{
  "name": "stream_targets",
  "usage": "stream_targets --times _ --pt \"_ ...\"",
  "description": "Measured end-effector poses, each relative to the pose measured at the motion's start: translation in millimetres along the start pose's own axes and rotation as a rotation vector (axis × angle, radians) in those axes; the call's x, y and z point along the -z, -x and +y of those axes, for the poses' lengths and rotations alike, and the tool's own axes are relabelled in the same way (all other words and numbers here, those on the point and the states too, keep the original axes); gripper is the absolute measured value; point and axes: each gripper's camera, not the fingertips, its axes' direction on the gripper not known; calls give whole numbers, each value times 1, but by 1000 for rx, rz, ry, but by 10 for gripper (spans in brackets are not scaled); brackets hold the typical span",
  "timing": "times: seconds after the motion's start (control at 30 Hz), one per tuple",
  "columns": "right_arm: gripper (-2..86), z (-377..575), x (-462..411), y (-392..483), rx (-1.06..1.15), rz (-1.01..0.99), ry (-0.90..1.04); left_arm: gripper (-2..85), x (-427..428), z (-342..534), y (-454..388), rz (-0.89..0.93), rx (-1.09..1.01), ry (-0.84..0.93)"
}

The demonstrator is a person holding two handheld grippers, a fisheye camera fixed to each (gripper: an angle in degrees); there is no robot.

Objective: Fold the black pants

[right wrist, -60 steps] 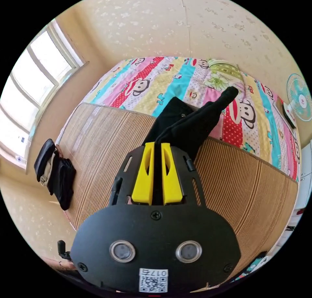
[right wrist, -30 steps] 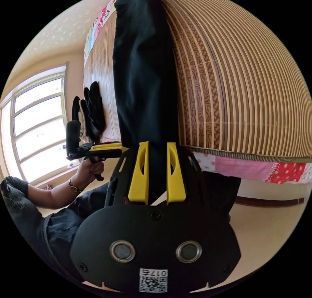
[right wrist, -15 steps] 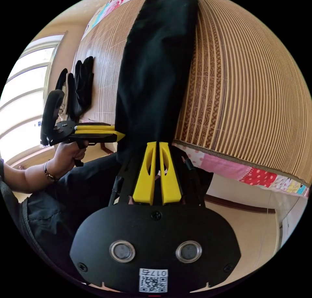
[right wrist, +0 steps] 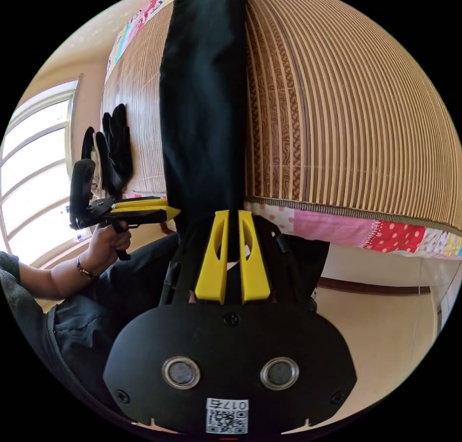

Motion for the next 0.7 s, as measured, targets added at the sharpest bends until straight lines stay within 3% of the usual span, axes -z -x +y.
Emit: stream_targets --times 0.27,0.4,0.7 --pt "128 -50 61 -74 38 -336 -146 155 82 -34 66 355 5 -318" --pt "164 -114 77 -111 78 -515 -163 167 100 -85 77 334 -23 -350" --pt "77 -182 64 -104 155 -627 9 71 101 -149 62 371 -38 -305"
